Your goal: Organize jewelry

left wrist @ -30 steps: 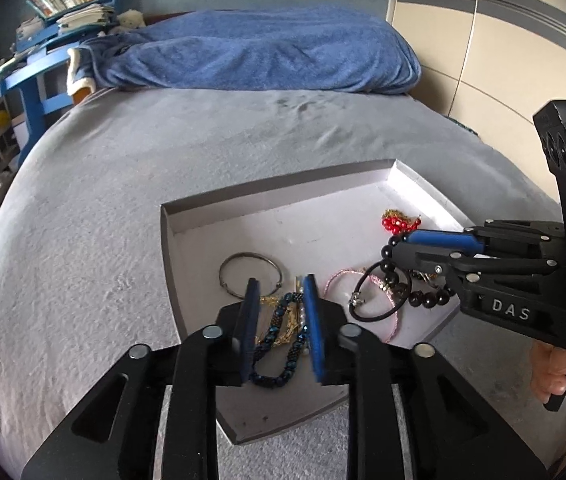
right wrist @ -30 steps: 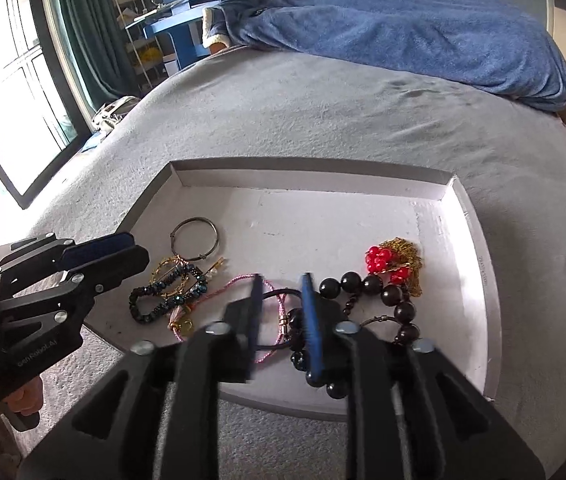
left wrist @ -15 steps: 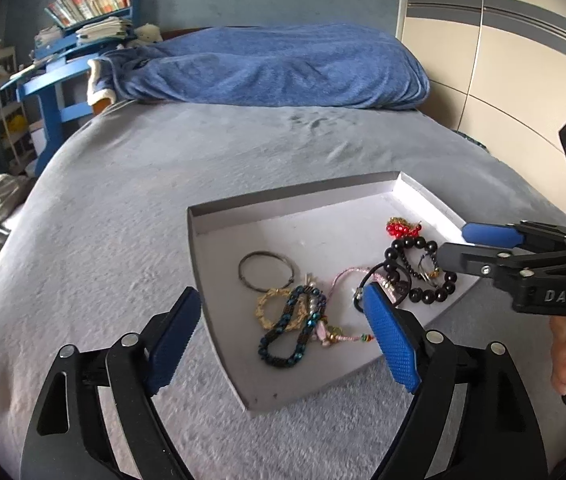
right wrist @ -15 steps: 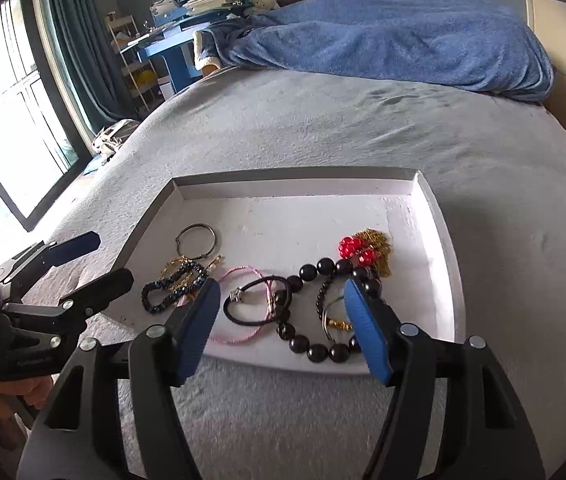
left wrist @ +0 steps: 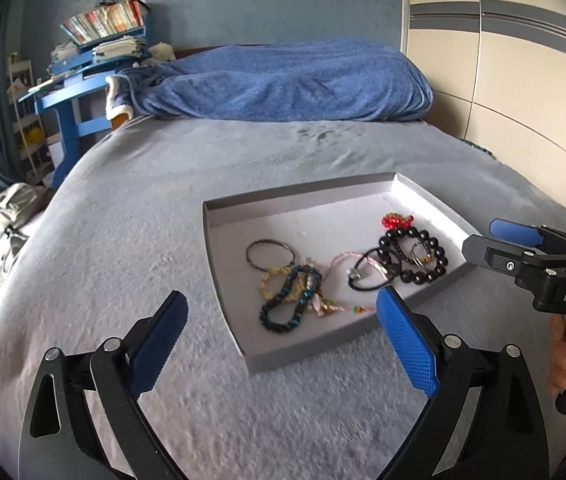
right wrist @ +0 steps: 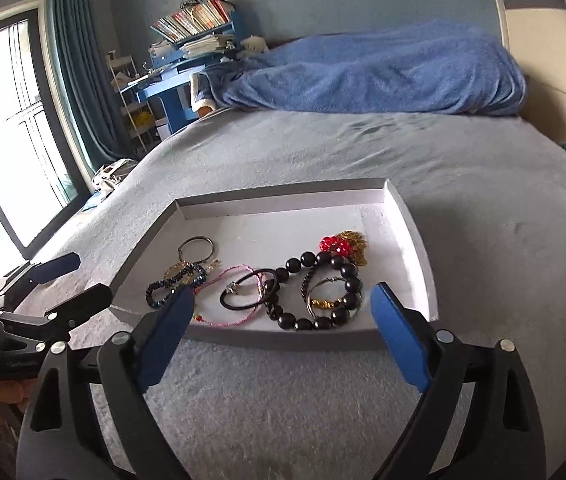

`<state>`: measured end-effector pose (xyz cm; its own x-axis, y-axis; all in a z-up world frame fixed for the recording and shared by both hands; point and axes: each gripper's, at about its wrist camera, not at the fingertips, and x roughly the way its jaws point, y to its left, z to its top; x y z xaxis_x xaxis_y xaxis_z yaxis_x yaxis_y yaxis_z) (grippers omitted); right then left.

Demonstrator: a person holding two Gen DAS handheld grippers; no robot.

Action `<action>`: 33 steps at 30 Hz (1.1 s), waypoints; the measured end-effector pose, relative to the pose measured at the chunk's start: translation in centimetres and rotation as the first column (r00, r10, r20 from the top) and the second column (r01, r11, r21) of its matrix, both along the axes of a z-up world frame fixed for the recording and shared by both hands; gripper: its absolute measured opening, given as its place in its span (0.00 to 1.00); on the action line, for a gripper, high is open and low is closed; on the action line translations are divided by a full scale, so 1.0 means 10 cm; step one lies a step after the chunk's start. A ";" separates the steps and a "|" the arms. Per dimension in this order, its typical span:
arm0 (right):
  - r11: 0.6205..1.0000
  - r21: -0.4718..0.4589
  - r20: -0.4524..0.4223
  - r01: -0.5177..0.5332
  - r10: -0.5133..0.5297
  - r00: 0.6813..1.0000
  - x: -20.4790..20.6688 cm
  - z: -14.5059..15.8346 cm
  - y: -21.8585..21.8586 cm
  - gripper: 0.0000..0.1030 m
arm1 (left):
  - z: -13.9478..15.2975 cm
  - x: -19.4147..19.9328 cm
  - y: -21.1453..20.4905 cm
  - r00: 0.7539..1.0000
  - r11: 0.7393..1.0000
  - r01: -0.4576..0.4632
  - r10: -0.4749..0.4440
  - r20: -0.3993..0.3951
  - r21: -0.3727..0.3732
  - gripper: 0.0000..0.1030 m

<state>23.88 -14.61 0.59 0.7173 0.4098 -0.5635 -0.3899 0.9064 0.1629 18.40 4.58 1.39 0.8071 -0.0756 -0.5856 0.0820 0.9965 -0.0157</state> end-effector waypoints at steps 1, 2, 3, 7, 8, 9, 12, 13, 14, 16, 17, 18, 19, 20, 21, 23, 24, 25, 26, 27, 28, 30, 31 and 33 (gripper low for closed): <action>1.000 0.003 0.007 0.006 -0.006 1.000 -0.04 -0.01 -0.02 0.88 | -0.01 -0.03 -0.02 1.000 1.000 0.001 -0.001 0.005 0.003 0.92; 1.000 0.007 0.014 0.014 -0.015 1.000 -0.07 -0.03 -0.04 0.88 | -0.01 -0.06 -0.04 1.000 1.000 0.001 -0.001 0.011 0.003 0.92; 1.000 0.010 0.020 0.021 -0.022 1.000 -0.10 -0.04 -0.06 0.88 | -0.02 -0.09 -0.05 1.000 1.000 -0.003 0.003 0.020 0.000 0.92; 0.999 0.002 0.066 0.049 -0.049 0.997 -0.23 -0.09 -0.11 0.90 | -0.08 -0.28 -0.11 0.997 0.999 -0.035 0.036 0.075 -0.011 0.92; 0.999 -0.004 0.075 0.050 -0.050 0.996 -0.25 -0.09 -0.12 0.90 | -0.09 -0.31 -0.14 0.995 0.999 -0.043 0.044 0.088 -0.006 0.92; 0.999 -0.012 0.089 0.051 -0.050 0.995 -0.29 -0.10 -0.12 0.91 | -0.10 -0.35 -0.16 0.993 0.999 -0.053 0.053 0.101 -0.004 0.93; 0.999 -0.026 0.124 0.044 -0.040 0.991 -0.38 -0.11 -0.13 0.93 | -0.11 -0.43 -0.22 0.990 0.998 -0.066 0.065 0.126 0.005 0.93; 0.999 -0.030 0.133 0.045 -0.040 0.990 -0.41 -0.12 -0.14 0.93 | -0.11 -0.45 -0.23 0.989 0.997 -0.072 0.071 0.132 0.008 0.94; 0.998 -0.033 0.141 0.044 -0.039 0.989 -0.43 -0.13 -0.15 0.93 | -0.11 -0.48 -0.24 0.986 0.996 -0.084 0.082 0.142 0.008 0.94; 0.998 -0.037 0.149 0.044 -0.038 0.988 -0.48 -0.15 -0.17 0.94 | -0.10 -0.51 -0.22 0.985 0.996 -0.091 0.093 0.142 -0.016 0.94; 0.998 -0.037 0.150 0.045 -0.039 0.988 -0.50 -0.15 -0.17 0.94 | -0.10 -0.52 -0.21 0.985 0.995 -0.094 0.097 0.142 -0.027 0.94; 0.998 -0.035 0.155 0.047 -0.041 0.987 -0.52 -0.16 -0.19 0.94 | -0.10 -0.53 -0.19 0.985 0.995 -0.097 0.102 0.142 -0.037 0.94; 0.998 -0.028 0.165 0.049 -0.043 0.985 -0.54 -0.16 -0.20 0.94 | -0.10 -0.55 -0.18 0.983 0.994 -0.104 0.109 0.148 -0.044 0.94; 0.999 -0.021 0.175 0.049 -0.045 0.984 -0.57 -0.17 -0.22 0.94 | -0.10 -0.56 -0.17 0.981 0.993 -0.106 0.112 0.156 -0.047 0.94; 0.999 -0.013 0.185 0.044 -0.040 0.982 -0.59 -0.16 -0.23 0.94 | -0.10 -0.58 -0.16 0.981 0.993 -0.106 0.113 0.161 -0.052 0.95; 0.999 0.004 0.202 0.038 -0.038 0.979 -0.61 -0.15 -0.26 0.94 | -0.10 -0.60 -0.14 0.979 0.992 -0.109 0.119 0.165 -0.067 0.95; 0.999 0.015 0.211 0.038 -0.041 0.977 -0.63 -0.14 -0.28 0.94 | -0.10 -0.60 -0.12 0.979 0.991 -0.112 0.123 0.162 -0.075 0.95; 0.999 0.022 0.217 0.039 -0.043 0.975 -0.64 -0.14 -0.29 0.94 | -0.10 -0.60 -0.11 0.979 0.990 -0.113 0.125 0.159 -0.082 0.95; 0.999 0.027 0.222 0.041 -0.046 0.974 -0.66 -0.14 -0.30 0.94 | -0.11 -0.61 -0.11 0.980 0.990 -0.111 0.124 0.157 -0.086 0.95; 0.999 0.030 0.225 0.044 -0.050 0.973 -0.67 -0.14 -0.31 0.94 | -0.11 -0.62 -0.11 0.980 0.990 -0.108 0.121 0.157 -0.087 0.95; 0.998 0.031 0.228 0.047 -0.052 0.972 -0.67 -0.14 -0.31 0.95 | -0.10 -0.63 -0.11 0.980 0.991 -0.105 0.117 0.161 -0.084 0.95; 0.999 0.029 0.226 0.045 -0.050 0.973 -0.67 -0.14 -0.32 0.95 | -0.10 -0.66 -0.14 0.980 0.992 -0.095 0.107 0.169 -0.077 0.95; 0.999 0.027 0.225 0.044 -0.049 0.973 -0.68 -0.14 -0.32 0.95 | -0.09 -0.67 -0.16 0.979 0.994 -0.090 0.101 0.176 -0.070 0.95; 0.999 0.022 0.223 0.041 -0.044 0.974 -0.69 -0.14 -0.31 0.95 | -0.09 -0.68 -0.19 0.979 0.995 -0.078 0.088 0.182 -0.060 0.95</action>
